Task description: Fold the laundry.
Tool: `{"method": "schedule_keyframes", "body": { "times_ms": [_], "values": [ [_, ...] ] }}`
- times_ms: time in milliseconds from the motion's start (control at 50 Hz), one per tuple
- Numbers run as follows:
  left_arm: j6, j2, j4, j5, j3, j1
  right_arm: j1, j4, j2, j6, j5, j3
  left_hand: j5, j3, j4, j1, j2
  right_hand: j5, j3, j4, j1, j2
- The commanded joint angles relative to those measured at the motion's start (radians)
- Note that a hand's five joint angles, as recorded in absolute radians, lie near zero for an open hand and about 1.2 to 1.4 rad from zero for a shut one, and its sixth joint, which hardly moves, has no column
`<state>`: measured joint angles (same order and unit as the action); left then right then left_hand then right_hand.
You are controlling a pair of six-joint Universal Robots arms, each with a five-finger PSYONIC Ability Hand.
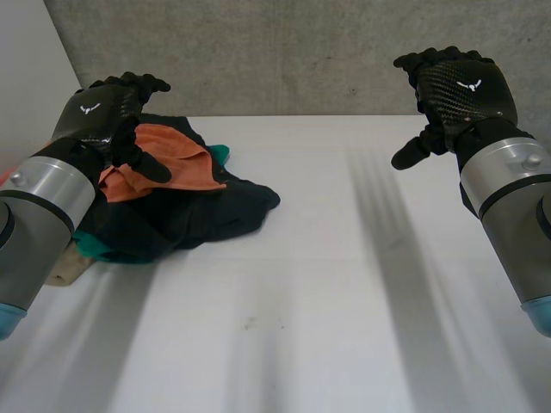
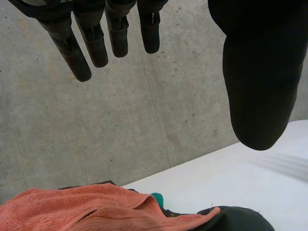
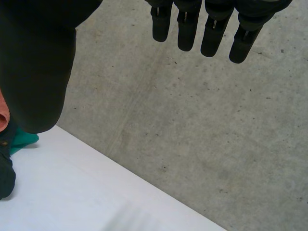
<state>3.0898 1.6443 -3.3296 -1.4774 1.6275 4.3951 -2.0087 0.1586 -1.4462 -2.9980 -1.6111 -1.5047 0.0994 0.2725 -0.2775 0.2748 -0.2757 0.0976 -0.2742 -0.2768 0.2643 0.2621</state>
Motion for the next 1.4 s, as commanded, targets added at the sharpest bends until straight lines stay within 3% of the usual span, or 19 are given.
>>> {"method": "schedule_keyframes", "body": {
  "times_ms": [20, 340, 420, 520, 600, 760, 880, 920, 940, 960, 980, 1000, 1200, 1300, 1400],
  "values": [
    [-0.002, 0.0, -0.001, 0.002, -0.001, 0.001, 0.002, 0.001, 0.0, 0.004, 0.013, 0.001, -0.099, -0.097, 0.102, -0.1, 0.1, -0.098, 0.1, 0.102, -0.09, -0.088],
    [0.02, -0.006, -0.001, 0.002, -0.05, 0.013, 0.001, 0.001, 0.001, 0.005, 0.017, 0.003, -0.099, -0.097, 0.102, -0.1, 0.1, -0.098, 0.1, 0.102, -0.09, -0.088],
    [0.038, 0.011, -0.002, 0.006, -0.107, 0.102, 0.001, -0.001, 0.001, 0.007, 0.02, 0.003, -0.099, -0.097, 0.102, -0.1, 0.1, -0.098, 0.1, 0.102, -0.09, -0.088],
    [0.116, 0.205, -0.036, 0.011, -0.239, 0.257, -0.001, 0.002, 0.004, 0.01, 0.022, 0.001, -0.099, -0.098, 0.103, -0.1, 0.101, -0.098, 0.1, 0.102, -0.09, -0.088],
    [0.229, 0.381, -0.039, 0.026, -0.383, 0.308, -0.001, 0.004, 0.017, 0.011, 0.022, 0.001, -0.099, -0.098, 0.103, -0.1, 0.101, -0.098, 0.1, 0.102, -0.09, -0.088],
    [0.461, 0.656, -0.051, 0.114, -0.555, 0.357, 0.001, 0.001, 0.047, 0.013, 0.022, 0.004, -0.099, -0.098, 0.103, -0.1, 0.101, -0.098, 0.1, 0.102, -0.09, -0.088],
    [0.486, 0.741, -0.062, 0.121, -0.598, 0.365, -0.002, 0.002, 0.089, 0.014, 0.022, 0.004, -0.087, -0.086, 0.09, -0.088, 0.089, -0.098, 0.1, 0.102, -0.09, -0.088],
    [0.489, 0.758, -0.064, 0.12, -0.604, 0.359, -0.002, 0.001, 0.099, 0.014, 0.022, 0.004, 0.039, 0.04, -0.035, 0.038, -0.037, -0.098, 0.1, 0.102, -0.09, -0.088],
    [0.487, 0.758, -0.064, 0.118, -0.606, 0.356, -0.002, -0.001, 0.107, 0.017, 0.02, 0.006, 0.202, 0.204, -0.199, 0.201, -0.2, -0.098, 0.1, 0.102, -0.09, -0.088],
    [0.487, 0.755, -0.064, 0.118, -0.606, 0.351, -0.002, -0.002, 0.11, 0.021, 0.02, 0.006, 0.451, 0.452, -0.447, 0.45, -0.449, -0.098, 0.1, 0.102, -0.09, -0.088],
    [0.484, 0.752, -0.068, 0.117, -0.604, 0.343, -0.002, -0.004, 0.112, 0.024, 0.02, 0.006, 0.976, 0.978, -0.973, 0.976, -0.975, -0.098, 0.1, 0.102, -0.09, -0.088],
    [0.48, 0.744, -0.071, 0.115, -0.6, 0.337, -0.002, -0.004, 0.113, 0.028, 0.02, 0.007, 1.121, 1.122, -1.117, 1.12, -1.119, -0.098, 0.1, 0.102, -0.09, -0.088],
    [0.376, 0.43, -0.163, 0.112, -0.433, 0.19, 0.004, -0.001, 0.11, 0.054, 0.019, 0.02, 1.122, 1.124, -1.119, 1.121, -1.121, -0.098, 0.1, 0.102, -0.09, -0.088],
    [0.258, 0.243, -0.203, 0.112, -0.383, 0.026, 0.047, -0.008, 0.093, 0.059, 0.013, 0.038, 1.122, 1.124, -1.119, 1.121, -1.121, -0.098, 0.1, 0.102, -0.09, -0.088],
    [0.121, 0.203, -0.211, 0.12, -0.397, -0.124, 0.105, -0.01, 0.035, 0.062, 0.002, 0.055, 1.122, 1.124, -1.119, 1.121, -1.121, -0.098, 0.1, 0.102, -0.09, -0.088]
  ]
}}
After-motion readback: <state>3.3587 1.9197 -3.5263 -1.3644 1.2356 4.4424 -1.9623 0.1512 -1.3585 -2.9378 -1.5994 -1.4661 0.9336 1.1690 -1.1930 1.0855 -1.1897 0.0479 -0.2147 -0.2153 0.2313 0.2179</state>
